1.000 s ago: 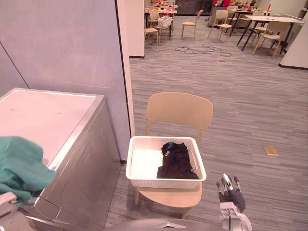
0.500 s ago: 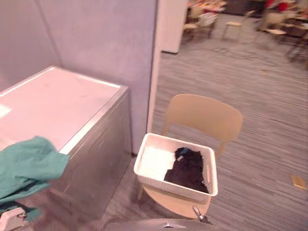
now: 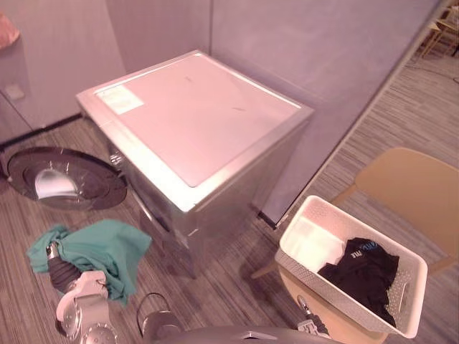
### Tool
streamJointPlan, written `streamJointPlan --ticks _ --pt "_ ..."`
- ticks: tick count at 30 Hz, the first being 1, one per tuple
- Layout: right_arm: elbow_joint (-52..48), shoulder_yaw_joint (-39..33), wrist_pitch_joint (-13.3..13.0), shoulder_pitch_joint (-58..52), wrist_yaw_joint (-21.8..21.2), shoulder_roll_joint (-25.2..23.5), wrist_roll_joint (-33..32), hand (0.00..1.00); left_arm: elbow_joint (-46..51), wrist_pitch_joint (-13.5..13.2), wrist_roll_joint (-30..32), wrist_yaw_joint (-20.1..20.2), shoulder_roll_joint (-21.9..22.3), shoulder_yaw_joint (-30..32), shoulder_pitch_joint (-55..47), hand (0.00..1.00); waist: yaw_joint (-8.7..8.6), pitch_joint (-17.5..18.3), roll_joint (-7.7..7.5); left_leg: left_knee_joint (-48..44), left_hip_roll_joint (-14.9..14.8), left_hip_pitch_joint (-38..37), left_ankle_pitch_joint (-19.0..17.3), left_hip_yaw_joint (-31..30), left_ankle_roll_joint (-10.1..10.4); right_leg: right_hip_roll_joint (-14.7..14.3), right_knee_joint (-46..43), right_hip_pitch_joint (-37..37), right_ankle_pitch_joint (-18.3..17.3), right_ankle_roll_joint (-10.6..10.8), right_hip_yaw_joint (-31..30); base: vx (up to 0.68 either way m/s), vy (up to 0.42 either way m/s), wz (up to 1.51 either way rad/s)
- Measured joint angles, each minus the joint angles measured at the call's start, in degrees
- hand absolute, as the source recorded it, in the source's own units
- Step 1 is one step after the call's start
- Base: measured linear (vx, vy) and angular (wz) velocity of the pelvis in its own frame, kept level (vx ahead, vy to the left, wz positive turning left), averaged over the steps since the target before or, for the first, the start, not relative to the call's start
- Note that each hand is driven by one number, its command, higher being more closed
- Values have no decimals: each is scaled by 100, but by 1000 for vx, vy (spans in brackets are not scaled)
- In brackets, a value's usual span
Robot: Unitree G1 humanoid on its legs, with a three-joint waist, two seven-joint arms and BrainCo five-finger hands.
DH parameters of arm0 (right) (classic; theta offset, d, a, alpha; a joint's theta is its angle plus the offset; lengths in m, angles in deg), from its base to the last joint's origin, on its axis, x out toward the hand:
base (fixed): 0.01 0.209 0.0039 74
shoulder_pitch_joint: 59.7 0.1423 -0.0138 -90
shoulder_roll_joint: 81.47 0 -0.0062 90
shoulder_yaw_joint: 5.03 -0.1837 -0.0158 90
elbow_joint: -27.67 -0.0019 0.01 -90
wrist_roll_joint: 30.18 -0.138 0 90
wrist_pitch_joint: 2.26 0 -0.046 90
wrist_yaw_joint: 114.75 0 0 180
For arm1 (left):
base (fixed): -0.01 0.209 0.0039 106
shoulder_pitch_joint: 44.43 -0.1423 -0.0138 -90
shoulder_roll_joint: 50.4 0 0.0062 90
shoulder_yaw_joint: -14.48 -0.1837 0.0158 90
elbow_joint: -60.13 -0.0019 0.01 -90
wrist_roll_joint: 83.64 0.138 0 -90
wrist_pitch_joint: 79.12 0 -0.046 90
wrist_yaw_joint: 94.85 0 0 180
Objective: Pick up the laundry basket with both hands and put the clothes into the washing machine.
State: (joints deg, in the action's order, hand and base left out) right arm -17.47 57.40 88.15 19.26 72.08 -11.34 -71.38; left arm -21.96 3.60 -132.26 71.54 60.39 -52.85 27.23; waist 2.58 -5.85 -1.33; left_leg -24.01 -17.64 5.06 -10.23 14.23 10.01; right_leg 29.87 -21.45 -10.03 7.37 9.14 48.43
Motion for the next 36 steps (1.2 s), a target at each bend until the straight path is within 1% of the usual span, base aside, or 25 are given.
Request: streamJointPlan --ticks 1,2,3,7,9,10,11,12,13,14,16,17,18,19,20,21,26,28,29,30,31,32,33,34,36 --pt "37 -40 -13 6 0 -2 -1 0 -14 -4 1 0 0 0 3 100 8 -5 7 91 8 -139 -1 21 -2 -47 -22 31 -318 131 -123 96 272 -7" --pt "101 -89 -15 -5 18 -8 6 0 -45 -7 54 11 -1 -34 13 100 8 -7 12 252 62 -381 -1 40 -5 -238 191 49 -680 225 -266 68 160 -8" --pt "131 -80 0 -32 52 -16 9 0 -58 -6 68 25 -12 -83 64 100 21 -17 -41 263 200 -447 -37 81 -64 -368 436 98 -472 -19 -261 37 112 -3" --pt "-126 -312 -65 -39 143 25 17 0 -163 126 298 339 -33 -606 108 100 78 4 190 275 631 -221 -205 2 -167 -24 500 -28 -131 -143 109 -22 128 37" --pt "-128 -307 -77 -44 152 66 14 0 -161 197 463 436 -32 -818 103 100 66 -7 206 349 876 -225 -174 -216 -296 202 297 -131 162 -463 90 6 151 77" --pt "-142 -285 -78 -33 202 88 8 0 -162 243 570 453 -25 -1046 50 100 53 -1 235 406 937 -251 -144 -408 -387 229 119 -108 558 -806 -182 58 166 86" --pt "-137 -245 -81 -23 199 98 7 0 -168 259 642 484 -20 -1224 23 100 55 -9 349 501 931 -320 -116 -543 -432 196 -79 0 848 -835 -598 77 147 86" --pt "-109 -232 -72 25 191 85 3 0 -213 257 678 541 -13 -1285 21 100 70 -14 343 584 893 -317 -87 -741 -457 3 -413 211 453 -713 -1141 99 72 78" --pt "-15 -55 -6 124 156 -62 -13 0 -533 238 733 569 -24 -1396 75 100 72 -36 116 848 848 -346 38 -947 -524 -726 -1137 751 -913 -619 -2103 63 3 56" --pt "8 -28 -7 139 143 -65 -32 0 -605 267 734 570 -25 -1429 86 100 68 -39 94 872 845 -346 45 -970 -532 -851 -1210 831 -1097 -625 -2217 46 -21 47" --pt "139 56 -12 191 101 -61 -289 0 -1159 466 783 578 -28 -1832 92 100 27 -80 8 968 893 -423 71 -1022 -539 -1736 -1334 1259 -1987 -482 -2746 22 -66 26" --pt "138 55 -17 216 90 -60 -385 0 -1327 547 834 584 -33 -2023 92 100 -18 -80 -20 950 962 -397 59 -1041 -522 -2030 -1067 1368 -2085 -439 -2857 7 -112 31" --pt "115 59 -25 215 82 -61 -408 0 -1402 620 844 625 -44 -2222 94 100 -69 -58 -70 886 1092 -344 22 -1094 -490 -2186 -696 1356 -2229 -624 -2888 29 -150 30" --pt "115 38 -75 168 87 -59 -454 0 -1419 703 854 661 -64 -2425 96 100 -92 22 -92 864 1159 -285 48 -1127 -413 -2242 -458 1184 -2330 -567 -3105 69 -124 28" --pt "104 53 -118 145 91 -60 -476 0 -1384 749 898 727 -78 -2653 125 100 -119 58 50 927 1122 -204 127 -1209 -397 -2381 -352 1227 -2296 -619 -3231 137 -142 29" --pt "80 48 -152 126 90 -57 -586 0 -1362 750 907 815 -86 -2788 156 100 -163 56 63 974 1106 -203 193 -1262 -404 -2465 -269 1199 -2294 -629 -3384 129 -87 23" --pt "81 229 -161 93 133 -46 -618 0 -1360 750 941 896 -97 -2901 193 100 -135 76 77 937 1032 -453 255 -1135 -445 -2565 111 733 -2263 -680 -3364 89 -58 6" --pt "61 417 -145 77 127 -27 -618 0 -1357 750 940 896 -97 -2898 166 100 -107 60 67 242 973 -249 140 -1026 -446 -2590 257 569 -2247 -707 -3369 22 0 4" --pt "-40 442 -143 64 109 -22 -612 0 -1337 750 939 896 -98 -2898 168 100 -94 -60 107 -733 851 122 52 -989 -373 -2645 352 401 -2242 -716 -3361 -39 33 0" --pt "-168 439 -146 40 90 -5 -605 0 -1313 750 939 896 -97 -2900 111 100 -59 -162 212 -1759 685 520 140 -1006 -303 -2719 388 297 -2271 -760 -3392 -101 92 -15" --pt "-181 442 -142 37 77 7 -594 0 -1303 751 938 895 -96 -2892 47 100 -50 -168 233 -2115 630 680 251 -1032 -243 -2733 382 261 -2334 -792 -3456 -88 141 -49" --pt "-189 479 -137 12 77 7 -567 0 -1302 772 938 886 -84 -2783 -59 100 -13 -204 174 -2577 576 829 510 -1004 -330 -2695 329 218 -2443 -843 -3700 -62 169 -62" --pt "-212 535 -137 8 77 6 -566 0 -1297 780 938 884 -79 -2724 -106 100 20 -186 142 -2731 554 839 540 -933 -436 -2632 310 222 -2461 -838 -3841 -2 191 -89" --pt "-346 635 -135 -69 83 7 -562 0 -1270 789 938 877 -72 -2656 -121 100 59 -184 147 -2793 468 847 330 -906 -625 -2575 272 250 -2468 -805 -4023 12 223 -89" --pt "-371 734 -117 -130 82 15 -563 0 -1143 794 938 858 -67 -2560 -141 100 56 -139 67 -2430 219 898 22 -976 -756 -2476 151 452 -2507 -736 -4328 32 263 -85"
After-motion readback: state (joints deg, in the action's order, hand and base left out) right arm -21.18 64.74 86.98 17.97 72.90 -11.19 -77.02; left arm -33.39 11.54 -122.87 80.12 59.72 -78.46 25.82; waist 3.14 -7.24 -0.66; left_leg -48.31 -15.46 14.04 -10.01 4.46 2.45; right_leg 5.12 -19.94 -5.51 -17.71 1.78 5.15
